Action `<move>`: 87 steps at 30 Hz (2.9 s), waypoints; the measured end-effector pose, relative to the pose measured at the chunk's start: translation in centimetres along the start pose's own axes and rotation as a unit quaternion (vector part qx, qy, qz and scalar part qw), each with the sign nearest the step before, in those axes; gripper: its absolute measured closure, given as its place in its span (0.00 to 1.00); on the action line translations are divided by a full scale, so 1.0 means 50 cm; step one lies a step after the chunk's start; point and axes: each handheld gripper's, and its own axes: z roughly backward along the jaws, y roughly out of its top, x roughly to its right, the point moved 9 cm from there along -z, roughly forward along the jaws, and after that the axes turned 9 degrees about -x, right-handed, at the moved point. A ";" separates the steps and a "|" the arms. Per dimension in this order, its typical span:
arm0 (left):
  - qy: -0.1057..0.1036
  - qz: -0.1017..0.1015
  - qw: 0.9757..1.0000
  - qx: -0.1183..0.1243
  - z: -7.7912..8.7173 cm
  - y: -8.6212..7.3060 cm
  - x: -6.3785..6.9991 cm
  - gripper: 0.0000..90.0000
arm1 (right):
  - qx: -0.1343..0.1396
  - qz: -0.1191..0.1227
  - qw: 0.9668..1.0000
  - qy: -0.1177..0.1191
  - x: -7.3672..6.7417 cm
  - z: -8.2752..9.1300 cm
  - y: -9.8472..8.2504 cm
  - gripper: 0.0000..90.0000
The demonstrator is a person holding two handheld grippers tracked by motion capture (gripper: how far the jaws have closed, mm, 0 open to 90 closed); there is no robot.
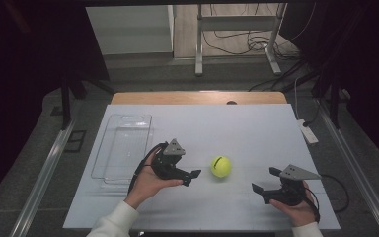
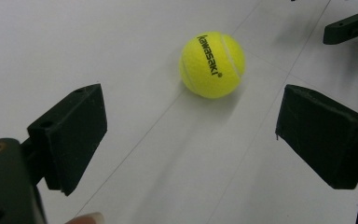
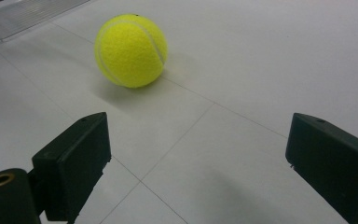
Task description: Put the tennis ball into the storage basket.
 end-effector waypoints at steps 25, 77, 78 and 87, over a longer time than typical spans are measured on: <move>-0.011 -0.016 1.000 -0.020 -0.040 0.028 0.017 0.09 | -0.001 0.002 1.000 0.001 0.000 0.000 -0.001 0.08; -0.059 -0.012 0.997 -0.049 -0.137 0.083 0.020 0.07 | -0.008 0.004 1.000 0.000 0.002 -0.004 -0.006 0.08; -0.058 -0.013 0.997 -0.051 -0.139 0.084 0.020 0.07 | -0.009 0.004 1.000 -0.001 0.002 -0.003 -0.007 0.08; -0.068 -0.023 0.996 -0.061 -0.154 0.096 0.031 0.07 | -0.007 0.003 1.000 0.000 0.003 -0.003 -0.007 0.08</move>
